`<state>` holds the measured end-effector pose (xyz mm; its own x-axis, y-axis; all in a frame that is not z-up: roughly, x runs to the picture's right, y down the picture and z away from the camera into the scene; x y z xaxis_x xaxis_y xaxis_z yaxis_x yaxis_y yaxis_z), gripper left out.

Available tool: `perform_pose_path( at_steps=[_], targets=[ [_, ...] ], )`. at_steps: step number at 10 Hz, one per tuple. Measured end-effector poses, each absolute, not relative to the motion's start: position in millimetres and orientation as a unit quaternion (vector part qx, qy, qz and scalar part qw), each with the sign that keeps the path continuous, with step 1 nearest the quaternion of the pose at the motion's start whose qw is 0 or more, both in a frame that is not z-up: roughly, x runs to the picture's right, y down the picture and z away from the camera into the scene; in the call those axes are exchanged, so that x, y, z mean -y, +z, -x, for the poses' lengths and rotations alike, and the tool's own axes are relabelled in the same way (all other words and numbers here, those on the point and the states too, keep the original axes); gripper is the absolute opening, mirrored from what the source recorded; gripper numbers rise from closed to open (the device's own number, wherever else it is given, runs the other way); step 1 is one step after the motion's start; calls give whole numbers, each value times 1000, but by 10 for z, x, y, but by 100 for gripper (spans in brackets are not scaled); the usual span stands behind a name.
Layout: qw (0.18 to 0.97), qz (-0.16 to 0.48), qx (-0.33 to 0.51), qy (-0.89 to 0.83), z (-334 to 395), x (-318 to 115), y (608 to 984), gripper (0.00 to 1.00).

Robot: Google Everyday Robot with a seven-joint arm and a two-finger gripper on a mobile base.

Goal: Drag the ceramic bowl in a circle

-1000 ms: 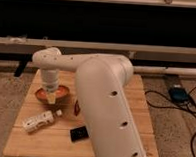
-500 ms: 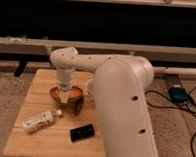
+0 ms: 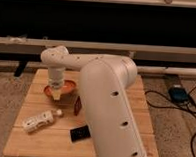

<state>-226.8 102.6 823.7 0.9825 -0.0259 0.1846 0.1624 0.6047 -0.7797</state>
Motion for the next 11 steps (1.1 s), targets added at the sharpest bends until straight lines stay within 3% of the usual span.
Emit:
perform_pose_path(
  at_steps=[11],
  targets=[
    [914, 386, 114, -48, 2290, -608, 8245, 80]
  ],
)
